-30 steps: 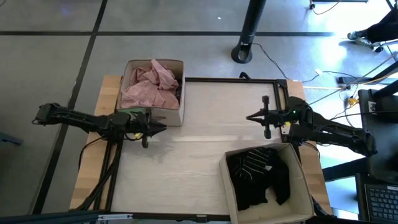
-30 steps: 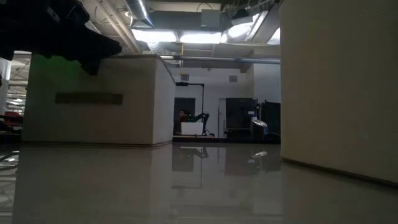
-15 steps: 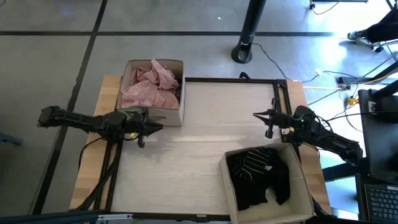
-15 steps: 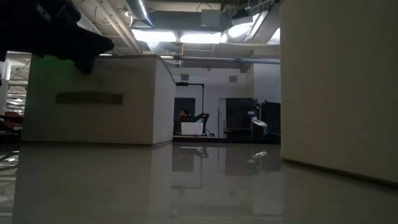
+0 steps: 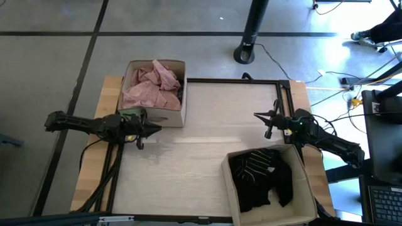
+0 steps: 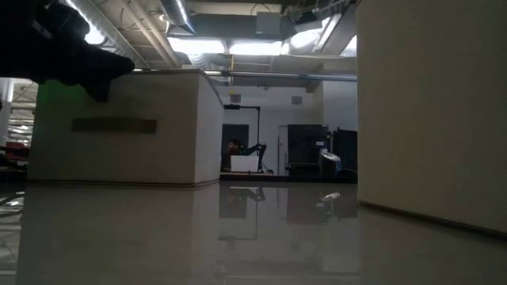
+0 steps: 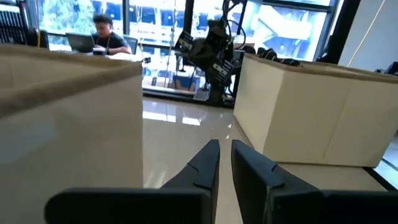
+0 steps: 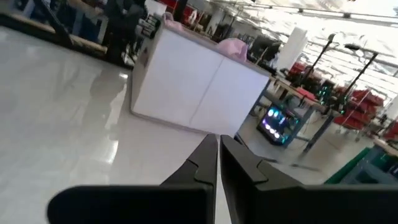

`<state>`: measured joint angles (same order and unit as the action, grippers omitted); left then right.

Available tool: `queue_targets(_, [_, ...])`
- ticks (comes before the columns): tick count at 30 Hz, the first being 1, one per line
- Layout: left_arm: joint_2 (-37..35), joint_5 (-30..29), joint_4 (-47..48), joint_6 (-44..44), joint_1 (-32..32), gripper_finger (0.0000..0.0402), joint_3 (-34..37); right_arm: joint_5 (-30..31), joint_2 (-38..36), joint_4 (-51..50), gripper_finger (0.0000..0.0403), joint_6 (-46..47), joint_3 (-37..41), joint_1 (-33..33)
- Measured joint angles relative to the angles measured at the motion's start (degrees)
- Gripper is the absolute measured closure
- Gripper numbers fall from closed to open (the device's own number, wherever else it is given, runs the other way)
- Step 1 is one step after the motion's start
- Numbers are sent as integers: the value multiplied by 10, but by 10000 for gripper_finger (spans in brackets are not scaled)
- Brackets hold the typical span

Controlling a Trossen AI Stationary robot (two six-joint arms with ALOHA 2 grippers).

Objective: Sort clothes
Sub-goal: Return to Home Position

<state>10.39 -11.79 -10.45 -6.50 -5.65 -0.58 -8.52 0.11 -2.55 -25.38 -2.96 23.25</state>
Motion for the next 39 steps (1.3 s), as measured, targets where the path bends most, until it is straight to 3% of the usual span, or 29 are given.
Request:
queue_targets(9, [-103,-1,55,47,1,370,0,-41,0,52,382,14,18,0])
queue_targets(16, [-99,-48,74,51,0,370,0,24,0,38,382,23,18,0])
queue_targets(39, [-99,-49,74,54,0,370,0,25,0,27,382,26,17,0])
